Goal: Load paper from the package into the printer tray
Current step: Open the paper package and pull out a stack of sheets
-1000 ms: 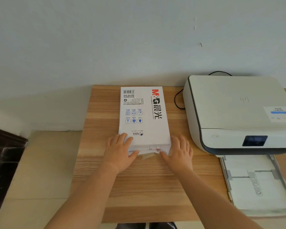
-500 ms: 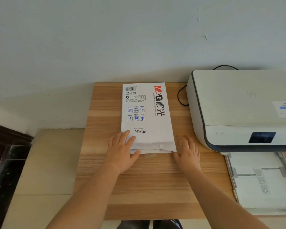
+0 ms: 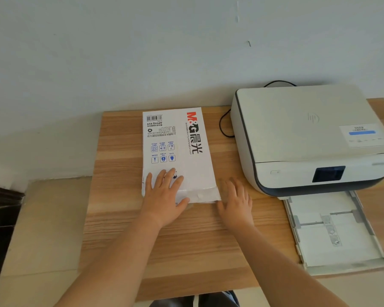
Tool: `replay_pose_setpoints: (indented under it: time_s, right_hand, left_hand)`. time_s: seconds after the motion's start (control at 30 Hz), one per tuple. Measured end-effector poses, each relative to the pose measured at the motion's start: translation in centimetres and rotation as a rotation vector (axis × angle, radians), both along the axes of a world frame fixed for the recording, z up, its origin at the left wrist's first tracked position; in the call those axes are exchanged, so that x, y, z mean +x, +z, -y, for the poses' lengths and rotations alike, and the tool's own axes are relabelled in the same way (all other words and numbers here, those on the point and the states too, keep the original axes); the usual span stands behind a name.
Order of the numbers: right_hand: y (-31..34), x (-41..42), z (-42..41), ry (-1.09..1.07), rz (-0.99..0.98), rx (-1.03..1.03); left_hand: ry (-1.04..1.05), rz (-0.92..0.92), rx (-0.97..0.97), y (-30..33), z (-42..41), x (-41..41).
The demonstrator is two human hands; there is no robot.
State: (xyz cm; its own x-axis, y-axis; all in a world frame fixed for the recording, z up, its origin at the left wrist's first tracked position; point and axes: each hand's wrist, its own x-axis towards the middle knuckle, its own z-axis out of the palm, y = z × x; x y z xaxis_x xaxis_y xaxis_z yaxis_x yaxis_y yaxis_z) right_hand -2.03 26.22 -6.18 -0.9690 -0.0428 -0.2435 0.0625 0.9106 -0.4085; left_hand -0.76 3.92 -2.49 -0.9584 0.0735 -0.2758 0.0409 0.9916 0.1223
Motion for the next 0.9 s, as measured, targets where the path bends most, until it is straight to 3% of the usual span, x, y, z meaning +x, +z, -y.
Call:
replay_pose_setpoints:
  time_s: [0.27, 0.57, 0.9]
  right_hand:
    - [0.8, -0.3, 1.2, 0.112, -0.107, -0.059]
    - [0.9, -0.2, 0.8, 0.147, -0.105, -0.032]
    - [2.4, -1.4, 2.8, 0.244, -0.132, -0.084]
  left_hand:
    - [-0.007, -0.025, -0.021, 0.4, 0.8, -0.1]
    - [-0.211, -0.242, 0.034, 0.3, 1.5, -0.7]
    - [-0.262, -0.307, 0.016, 1.8, 1.0, -3.3]
